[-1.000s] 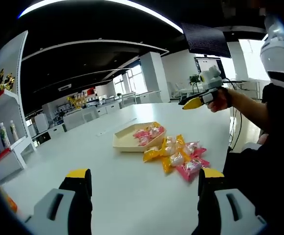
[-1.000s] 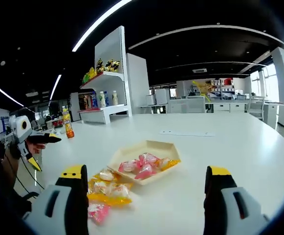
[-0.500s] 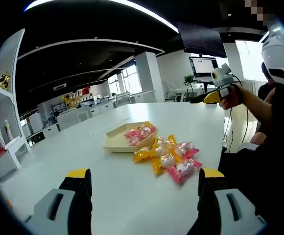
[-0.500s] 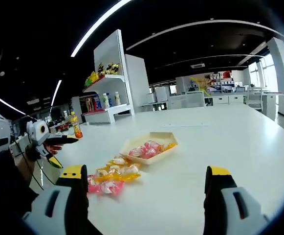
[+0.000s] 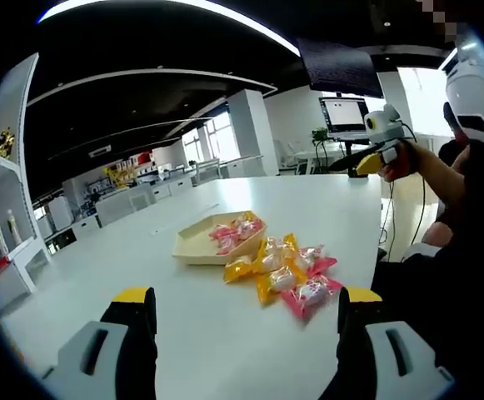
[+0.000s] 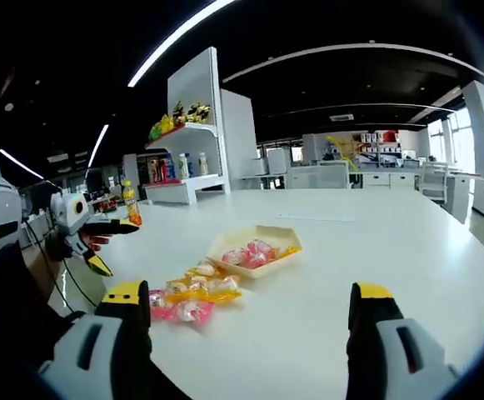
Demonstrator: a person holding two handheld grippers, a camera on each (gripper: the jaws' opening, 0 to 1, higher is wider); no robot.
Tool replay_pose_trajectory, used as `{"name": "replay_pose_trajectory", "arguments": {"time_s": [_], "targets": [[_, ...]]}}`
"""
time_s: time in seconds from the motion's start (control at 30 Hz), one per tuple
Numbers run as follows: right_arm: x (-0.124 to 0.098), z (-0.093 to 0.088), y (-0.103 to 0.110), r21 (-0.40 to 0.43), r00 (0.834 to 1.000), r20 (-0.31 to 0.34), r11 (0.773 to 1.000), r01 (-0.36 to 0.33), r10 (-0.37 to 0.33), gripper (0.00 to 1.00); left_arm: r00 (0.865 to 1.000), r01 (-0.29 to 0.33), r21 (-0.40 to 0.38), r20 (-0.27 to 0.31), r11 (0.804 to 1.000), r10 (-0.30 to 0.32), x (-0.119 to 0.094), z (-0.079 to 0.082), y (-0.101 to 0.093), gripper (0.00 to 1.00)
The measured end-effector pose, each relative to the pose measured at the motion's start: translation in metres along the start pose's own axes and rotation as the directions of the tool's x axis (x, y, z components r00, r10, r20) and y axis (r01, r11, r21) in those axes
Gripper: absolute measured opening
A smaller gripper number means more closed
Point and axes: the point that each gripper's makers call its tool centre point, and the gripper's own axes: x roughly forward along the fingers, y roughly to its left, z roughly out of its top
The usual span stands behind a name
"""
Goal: Pick up the marshmallows scattered on the table and place them into the bowl on the table
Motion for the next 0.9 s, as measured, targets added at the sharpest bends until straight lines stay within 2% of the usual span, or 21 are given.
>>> {"name": "replay_pose_trajectory", "arguments": {"time_s": [0.2,0.57,0.73,0.9], "targets": [[-0.001,-0.003,0.006,-0.032,1.0,-0.016,0.999,-0.01,0.01,0.96,1.0,-0.001,0.001,0.0,1.0,0.001,0.0,0.0,0.0,0.89],[-0.004,-0.005,0.005,-0.039,1.0,-0.023,0.999,0.0,-0.001,0.96,1.0,-0.001,-0.003,0.002,1.0,0.001,0.003,0.0,-0.001,0.89],[-0.004,-0.008,0.006,-0.044,1.0,-0.028,0.999,-0.002,0.001,0.95,1.0,0.005,-0.008,0.016,1.0,-0.005,0.008,0.007,-0.004,0.9],[-0.003,-0.009,0.006,-0.051,0.999,-0.037,0.999,-0.005,0.003,0.95,1.0,0.011,-0.017,0.008,1.0,-0.011,0.015,0.005,-0.005,0.9]]}}
